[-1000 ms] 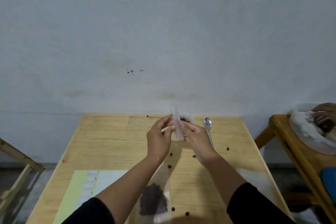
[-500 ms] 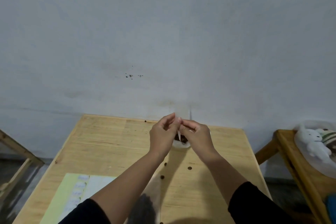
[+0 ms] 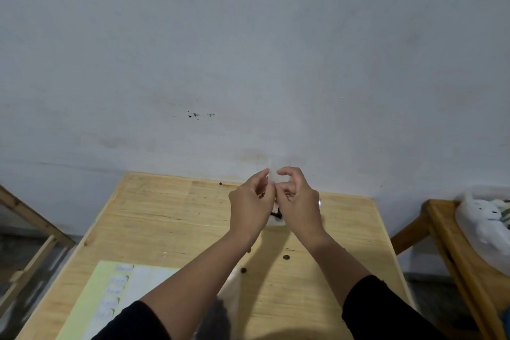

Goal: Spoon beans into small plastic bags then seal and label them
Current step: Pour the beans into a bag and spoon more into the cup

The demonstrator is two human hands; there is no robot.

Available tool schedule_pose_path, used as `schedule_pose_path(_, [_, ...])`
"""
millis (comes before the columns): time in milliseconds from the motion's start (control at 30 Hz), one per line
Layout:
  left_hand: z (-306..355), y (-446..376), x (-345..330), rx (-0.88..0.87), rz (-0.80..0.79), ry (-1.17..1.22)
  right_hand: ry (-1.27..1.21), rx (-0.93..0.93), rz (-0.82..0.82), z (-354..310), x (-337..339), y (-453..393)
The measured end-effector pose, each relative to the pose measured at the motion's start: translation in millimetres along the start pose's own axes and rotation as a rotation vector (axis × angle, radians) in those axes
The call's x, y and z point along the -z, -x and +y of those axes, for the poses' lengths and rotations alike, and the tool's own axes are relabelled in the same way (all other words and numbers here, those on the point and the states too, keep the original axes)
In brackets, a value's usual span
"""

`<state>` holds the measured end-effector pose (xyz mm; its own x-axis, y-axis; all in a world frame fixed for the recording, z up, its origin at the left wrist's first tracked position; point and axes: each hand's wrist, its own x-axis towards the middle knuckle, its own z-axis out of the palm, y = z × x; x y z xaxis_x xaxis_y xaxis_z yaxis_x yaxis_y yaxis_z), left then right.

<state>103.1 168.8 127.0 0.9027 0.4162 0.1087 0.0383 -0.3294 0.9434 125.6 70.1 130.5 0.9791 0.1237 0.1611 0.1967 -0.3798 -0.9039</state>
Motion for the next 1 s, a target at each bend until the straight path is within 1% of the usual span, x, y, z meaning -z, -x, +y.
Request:
schedule_pose_path(100, [1.4,-0.7,-0.4,-0.055,0.024,-0.085,-0.014,0.002,-0.002,0.2,1.7,2.1])
schedule_pose_path(167, [1.7,-1.2,0.0,-0.055,0.026,-0.086,0.019,-0.014,0.016,2.9,1.6,2.2])
schedule_pose_path(267, [1.3,1.0,0.6,-0.076,-0.005,-0.067,-0.005,-0.078,0.024,5.5,-0.7,1.5])
schedule_pose_path(367, [-3.9,1.8,2.6,-0.117,-0.028,-0.084,0.012,-0.093,-0.01,5.0,-0.7,1.6])
schedule_pose_path(467, [-12.0,-0.6,5.2,-0.138,-0.043,-0.146,0.032,-0.112,-0.052,4.4,-0.2,1.0])
schedule_pose_path(633, [-24.1,-3.2,5.1,-0.215,-0.086,-0.313,0.111,-0.179,-0.04,7.6,-6.1,1.1])
schedule_pose_path(767, [-33.3,-10.5,15.6,-0.244,-0.048,-0.385,0.208,-0.15,-0.012,8.9,-1.8,4.1])
schedule_pose_path(833, [-37.2,-12.9,19.3,-0.291,-0.052,-0.418,0.24,-0.126,-0.039,7.9,-0.6,5.1])
schedule_pose_path(867, [-39.2,-13.1,19.8,-0.325,-0.061,-0.407,0.246,-0.118,-0.052,6.6,-1.4,5.3])
schedule_pose_path(933, [-43.3,-10.9,20.7,-0.403,-0.111,-0.313,0.262,-0.091,-0.075,5.7,-3.8,4.2])
schedule_pose_path(1000, [-47.0,-6.6,25.3,-0.408,-0.212,-0.172,0.297,-0.063,-0.105,6.7,-4.8,4.0])
